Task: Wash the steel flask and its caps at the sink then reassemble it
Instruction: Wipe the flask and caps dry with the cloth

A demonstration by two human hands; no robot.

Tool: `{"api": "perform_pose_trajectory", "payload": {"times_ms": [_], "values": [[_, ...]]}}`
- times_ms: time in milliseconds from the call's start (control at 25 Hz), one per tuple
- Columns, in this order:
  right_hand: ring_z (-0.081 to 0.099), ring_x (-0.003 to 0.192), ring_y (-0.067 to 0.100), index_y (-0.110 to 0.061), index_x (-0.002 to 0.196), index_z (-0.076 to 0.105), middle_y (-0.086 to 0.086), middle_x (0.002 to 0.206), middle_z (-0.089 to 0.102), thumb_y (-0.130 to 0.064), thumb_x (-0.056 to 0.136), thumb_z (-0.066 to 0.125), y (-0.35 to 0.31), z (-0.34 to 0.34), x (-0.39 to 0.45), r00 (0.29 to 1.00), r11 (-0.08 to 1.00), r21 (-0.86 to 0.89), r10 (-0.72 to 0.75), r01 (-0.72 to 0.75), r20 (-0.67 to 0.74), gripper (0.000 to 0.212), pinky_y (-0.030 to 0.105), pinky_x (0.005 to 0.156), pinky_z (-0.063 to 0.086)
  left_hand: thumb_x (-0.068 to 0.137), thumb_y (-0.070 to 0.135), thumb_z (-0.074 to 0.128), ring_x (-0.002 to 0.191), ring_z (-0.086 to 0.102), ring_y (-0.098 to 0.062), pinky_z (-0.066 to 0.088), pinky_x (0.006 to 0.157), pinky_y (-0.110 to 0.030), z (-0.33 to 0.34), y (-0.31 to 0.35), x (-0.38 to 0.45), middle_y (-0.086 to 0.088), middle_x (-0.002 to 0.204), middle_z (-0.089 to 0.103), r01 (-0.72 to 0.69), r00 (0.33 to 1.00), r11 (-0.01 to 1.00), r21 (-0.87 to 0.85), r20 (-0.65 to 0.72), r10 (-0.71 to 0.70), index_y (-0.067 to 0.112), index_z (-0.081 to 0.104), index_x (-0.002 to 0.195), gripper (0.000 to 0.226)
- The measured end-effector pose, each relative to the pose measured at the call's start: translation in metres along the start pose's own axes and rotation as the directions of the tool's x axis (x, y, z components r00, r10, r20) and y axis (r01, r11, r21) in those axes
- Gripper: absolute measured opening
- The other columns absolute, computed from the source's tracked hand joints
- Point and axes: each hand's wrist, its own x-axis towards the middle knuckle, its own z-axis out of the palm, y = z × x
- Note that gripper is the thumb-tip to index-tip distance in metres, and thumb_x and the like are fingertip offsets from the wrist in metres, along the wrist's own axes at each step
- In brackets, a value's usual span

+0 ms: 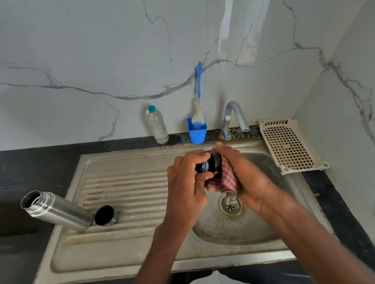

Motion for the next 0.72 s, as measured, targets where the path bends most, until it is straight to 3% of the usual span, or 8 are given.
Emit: {"api": "perform_pose_trajectory", "payload": {"times_ms": [160,240,320,400,480,520,560,720], "values": [[0.072,0.085,0.028,-0.004,0.11,0.071,0.014,0.099,0.074,-0.051,0.102,0.051,0.011,-0.003,-0.02,0.972,0.971,0.192,0.102,-0.144,0.214,0.051,0.043,0.085,0.059,0.093,0.029,0.074,0.095,0.057,-0.002,0.041,0.089,-0.029,-0.018,-0.028,0.013,0.028,0.103,0.061,0.273,0.958,0.962,0.007,-0.09,-0.271,0.028,0.057,0.114,0.028],[0.075,0.09,0.032,-0.006,0.118,0.068,0.012,0.1,0.077,-0.057,0.1,0.053,0.017,-0.009,-0.023,0.997,0.992,0.126,0.017,-0.026,0.071,0.057,0.048,0.09,0.06,0.095,0.021,0.071,0.089,0.059,-0.002,0.046,0.082,-0.025,-0.029,-0.047,0.009,0.019,0.101,0.064,0.437,0.884,0.873,-0.215,-0.074,-0.461,0.021,0.058,0.112,0.021],[0.076,0.095,0.023,-0.015,0.126,0.067,0.001,0.102,0.079,-0.061,0.1,0.051,0.02,-0.011,-0.024,0.947,0.967,-0.097,-0.249,0.234,-0.201,0.055,0.049,0.092,0.061,0.099,0.016,0.065,0.083,0.061,-0.01,0.049,0.076,-0.025,-0.029,-0.042,-0.001,0.003,0.098,0.07,0.553,0.79,0.731,-0.401,-0.027,-0.613,0.016,0.061,0.11,0.012],[0.074,0.096,0.012,-0.023,0.132,0.063,-0.008,0.109,0.075,-0.053,0.105,0.047,0.026,-0.003,-0.024,0.762,0.734,-0.419,-0.633,0.534,-0.139,0.043,0.043,0.082,0.064,0.105,0.011,0.06,0.072,0.061,-0.013,0.047,0.067,-0.028,-0.024,-0.025,-0.01,-0.002,0.088,0.073,0.657,0.678,0.551,-0.515,0.085,-0.73,0.013,0.063,0.106,0.004],[0.061,0.129,0.014,-0.02,0.146,0.053,-0.003,0.139,0.062,-0.047,0.108,0.047,0.044,0.008,-0.016,0.613,0.272,-0.741,-0.756,0.614,0.23,0.048,0.047,0.102,0.056,0.106,0.006,0.055,0.066,0.061,-0.012,0.048,0.064,-0.026,-0.021,-0.01,-0.008,-0.003,0.081,0.072,0.707,0.599,0.381,-0.596,0.217,-0.771,0.011,0.064,0.1,0.012],[0.045,0.146,0.016,-0.016,0.151,0.049,0.0,0.154,0.051,-0.045,0.108,0.049,0.056,0.011,-0.011,0.585,0.079,-0.795,-0.721,0.601,0.371,0.052,0.048,0.115,0.045,0.106,0.001,0.053,0.069,0.063,-0.011,0.051,0.064,-0.023,-0.022,-0.006,-0.008,-0.005,0.083,0.072,0.699,0.609,0.358,-0.62,0.252,-0.752,0.011,0.064,0.099,0.016],[0.031,0.154,0.016,-0.014,0.154,0.046,0.0,0.162,0.042,-0.042,0.108,0.051,0.063,0.014,-0.009,0.576,0.001,-0.799,-0.694,0.601,0.432,0.054,0.047,0.121,0.037,0.104,-0.002,0.051,0.076,0.065,-0.012,0.053,0.069,-0.023,-0.023,-0.004,-0.007,-0.007,0.089,0.072,0.683,0.647,0.392,-0.616,0.261,-0.716,0.01,0.063,0.101,0.018],[0.053,0.134,0.006,-0.018,0.136,0.064,-0.007,0.14,0.062,-0.038,0.108,0.053,0.047,0.034,-0.012,0.628,0.295,-0.686,-0.719,0.665,0.299,0.036,0.035,0.109,0.048,0.102,0.008,0.057,0.091,0.065,-0.03,0.056,0.083,-0.045,-0.033,-0.007,-0.019,-0.018,0.099,0.068,0.514,0.846,0.64,-0.571,0.214,-0.488,0.005,0.054,0.107,0.007]]}}
